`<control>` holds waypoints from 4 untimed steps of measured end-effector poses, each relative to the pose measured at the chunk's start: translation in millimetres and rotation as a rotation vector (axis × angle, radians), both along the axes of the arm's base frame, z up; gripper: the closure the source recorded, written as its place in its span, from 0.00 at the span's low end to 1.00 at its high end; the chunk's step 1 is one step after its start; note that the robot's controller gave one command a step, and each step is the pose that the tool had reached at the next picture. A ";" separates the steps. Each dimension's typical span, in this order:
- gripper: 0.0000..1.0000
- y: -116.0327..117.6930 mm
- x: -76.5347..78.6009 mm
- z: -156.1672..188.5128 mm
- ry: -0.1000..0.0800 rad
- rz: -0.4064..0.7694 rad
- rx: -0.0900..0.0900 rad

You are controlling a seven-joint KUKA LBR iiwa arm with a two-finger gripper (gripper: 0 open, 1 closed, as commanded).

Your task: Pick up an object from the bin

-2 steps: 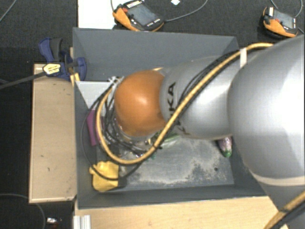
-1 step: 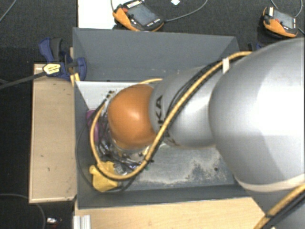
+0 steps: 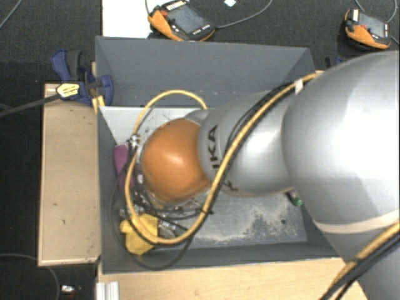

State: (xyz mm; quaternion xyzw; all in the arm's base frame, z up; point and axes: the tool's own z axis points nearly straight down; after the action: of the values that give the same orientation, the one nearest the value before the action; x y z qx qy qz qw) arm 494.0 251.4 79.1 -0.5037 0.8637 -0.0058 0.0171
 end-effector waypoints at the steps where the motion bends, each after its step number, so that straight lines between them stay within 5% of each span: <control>1: 1.00 0.7 -5.4 -0.1 0.008 -0.417 0.010; 4: 1.00 1.6 -6.4 46.1 0.011 -0.419 0.012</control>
Offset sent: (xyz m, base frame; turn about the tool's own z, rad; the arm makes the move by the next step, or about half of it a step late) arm 0.0000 0.0000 0.0000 0.0000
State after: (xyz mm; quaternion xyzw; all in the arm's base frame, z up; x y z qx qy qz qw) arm 487.6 253.0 125.2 -0.3131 0.9496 -0.0014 0.0139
